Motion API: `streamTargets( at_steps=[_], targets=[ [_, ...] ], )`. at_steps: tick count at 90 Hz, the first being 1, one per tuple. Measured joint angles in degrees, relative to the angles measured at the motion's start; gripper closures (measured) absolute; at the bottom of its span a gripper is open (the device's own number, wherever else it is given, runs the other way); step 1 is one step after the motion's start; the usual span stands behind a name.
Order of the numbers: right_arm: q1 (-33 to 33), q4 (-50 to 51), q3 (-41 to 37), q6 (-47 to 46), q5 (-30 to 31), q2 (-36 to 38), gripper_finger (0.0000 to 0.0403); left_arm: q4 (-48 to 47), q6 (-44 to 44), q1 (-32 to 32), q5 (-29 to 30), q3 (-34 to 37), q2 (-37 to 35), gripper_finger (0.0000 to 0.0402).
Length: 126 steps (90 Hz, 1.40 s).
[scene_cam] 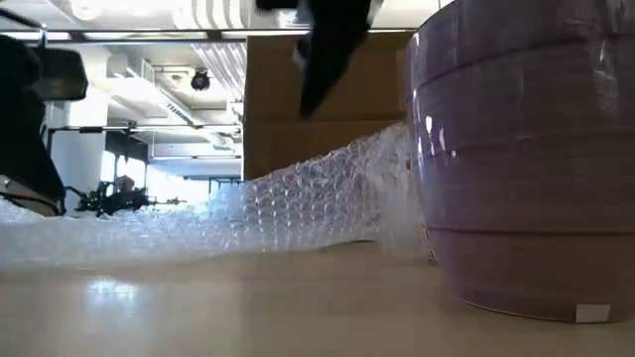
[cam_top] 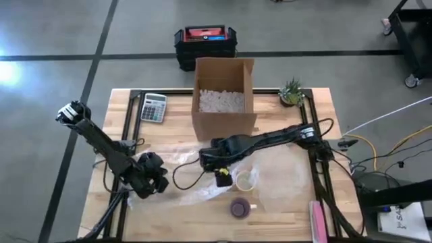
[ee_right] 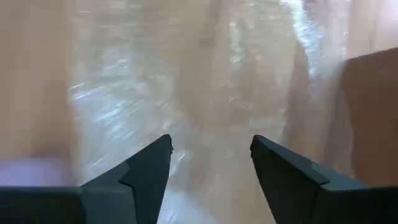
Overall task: Wrap mug
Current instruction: Wrap the yellow mug with bubble wrap
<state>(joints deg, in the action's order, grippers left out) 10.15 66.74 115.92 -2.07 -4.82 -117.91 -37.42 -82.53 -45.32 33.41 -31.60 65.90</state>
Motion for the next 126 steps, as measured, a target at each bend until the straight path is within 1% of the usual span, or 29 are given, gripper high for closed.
streamTargets(
  at_steps=[7, 14, 27, 34, 48, 59, 69, 80, 88, 93, 102, 105, 109, 118, 126],
  targets=[
    [1.6, 1.2, -0.9, -4.7, -4.4, 4.2, 0.0179, 0.8, 1.0, 0.0, 0.1, -0.6, 0.4, 0.0381],
    [4.6, 3.7, -3.2, -8.0, -4.4, 7.0, 0.0179, 1.6, 1.3, 0.0, 0.2, -0.7, 1.0, 0.0381],
    [10.1, 4.7, -8.1, -13.8, 0.0, 8.1, 0.0190, 4.0, 3.7, 0.0, -0.7, -0.6, 2.1, 0.0381],
    [11.8, 4.2, -10.3, -17.0, 2.3, 8.3, 0.0197, 4.5, 4.3, 0.0, -1.1, -0.6, 2.3, 0.0381],
    [12.6, 2.4, -14.5, -21.8, 6.3, 6.3, 0.0211, 5.8, 5.6, 0.0, -1.0, -0.6, 2.1, 0.0381],
    [12.2, 0.1, -15.8, -23.8, 6.4, 5.9, 0.0221, 6.2, 5.8, 0.0, -1.0, -0.6, 2.1, 0.0381],
    [11.9, 0.1, -16.0, -24.2, 6.3, 4.2, 0.0234, 6.4, 5.8, 0.0, -1.0, -0.6, 2.0, 0.0381],
    [11.7, 0.3, -16.0, -25.8, 5.9, 2.7, 0.0259, 6.9, 5.8, 0.0, -1.0, -0.6, 2.0, 0.0381],
    [11.5, 0.5, -16.1, -25.5, 5.9, 1.5, 0.0286, 7.1, 6.2, 0.0, -1.0, -0.5, 2.0, 0.0381],
    [11.3, 0.8, -16.2, -25.2, 5.9, 1.2, 0.0311, 7.4, 6.6, 0.0, -1.0, -0.5, 1.9, 0.0381],
    [11.0, 1.9, -16.2, -24.8, 6.4, 1.5, 0.0372, 8.0, 7.1, 0.0, -1.0, -0.5, 1.9, 0.0381],
    [10.9, 2.8, -16.2, -23.9, 6.4, 1.7, 0.0386, 8.1, 7.3, 0.0, -1.0, -0.5, 1.9, 0.0381],
    [10.9, 3.9, -16.2, -23.6, 6.9, 2.0, 0.0392, 8.1, 7.5, 0.0, -1.0, -0.5, 1.8, 0.0381],
    [10.8, 7.8, -16.0, -22.6, 6.2, 3.8, 0.0389, 8.3, 8.0, 0.0, -1.0, -0.5, 1.9, 0.0381],
    [10.6, 11.5, -12.6, -20.1, 5.8, 5.8, 0.0397, 8.3, 8.1, 0.0, -1.0, -0.5, 1.9, 0.0381]
  ],
)
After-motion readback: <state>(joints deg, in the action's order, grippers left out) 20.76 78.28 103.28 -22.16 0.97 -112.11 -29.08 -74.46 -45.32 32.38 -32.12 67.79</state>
